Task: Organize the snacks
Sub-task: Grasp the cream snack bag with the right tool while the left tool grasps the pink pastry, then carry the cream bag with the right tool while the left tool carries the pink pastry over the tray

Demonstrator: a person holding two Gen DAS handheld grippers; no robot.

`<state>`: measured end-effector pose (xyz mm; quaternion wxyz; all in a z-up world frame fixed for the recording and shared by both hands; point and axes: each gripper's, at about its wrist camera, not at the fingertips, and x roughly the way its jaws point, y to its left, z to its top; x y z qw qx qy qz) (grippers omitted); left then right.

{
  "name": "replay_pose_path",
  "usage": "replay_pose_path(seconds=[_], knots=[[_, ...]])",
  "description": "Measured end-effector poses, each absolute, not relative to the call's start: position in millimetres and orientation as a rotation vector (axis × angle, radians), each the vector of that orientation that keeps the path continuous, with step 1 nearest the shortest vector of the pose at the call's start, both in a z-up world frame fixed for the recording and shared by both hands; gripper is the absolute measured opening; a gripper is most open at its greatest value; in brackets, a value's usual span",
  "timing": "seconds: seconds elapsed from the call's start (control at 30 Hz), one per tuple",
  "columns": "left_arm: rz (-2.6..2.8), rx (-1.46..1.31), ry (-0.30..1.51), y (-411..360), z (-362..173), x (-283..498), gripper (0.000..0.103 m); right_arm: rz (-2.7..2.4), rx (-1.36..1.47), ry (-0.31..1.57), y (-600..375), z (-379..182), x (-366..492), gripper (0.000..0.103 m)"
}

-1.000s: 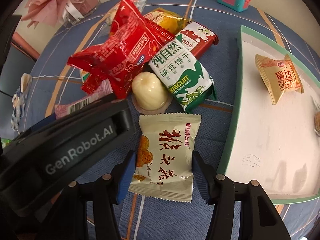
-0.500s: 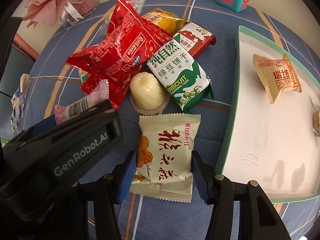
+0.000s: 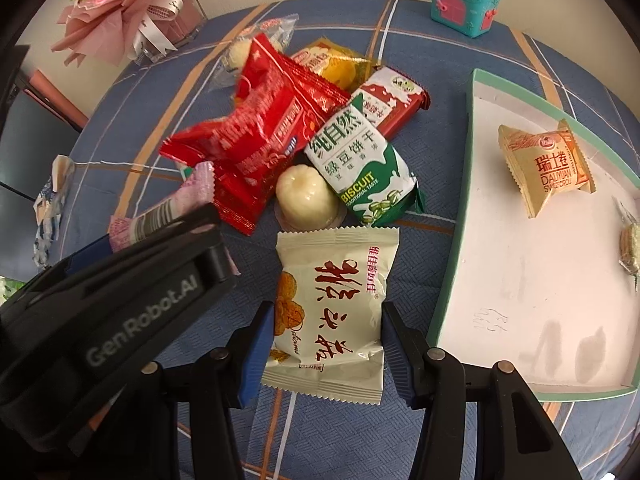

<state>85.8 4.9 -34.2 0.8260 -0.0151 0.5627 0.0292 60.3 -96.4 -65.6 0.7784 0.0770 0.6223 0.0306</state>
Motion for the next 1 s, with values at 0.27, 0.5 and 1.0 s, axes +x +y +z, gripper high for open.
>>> replay_pose_path(seconds=[0.27,0.5,1.0], knots=[[0.068,-0.062,1.091,20.5,3.2,72.3,0.083,0.063,0.194,1.297,-108.3,-44.2,49.8,0.055],[0.096,-0.092,0.993,25.9,28.1,62.7,0.083,0.057,0.232,1.229,-124.4,-16.8,38.7,0.055],[0.088,-0.067,0.976,8.9,31.9,58.6,0.083,0.011,0.28,1.217,-140.9,-3.9,37.7,0.055]])
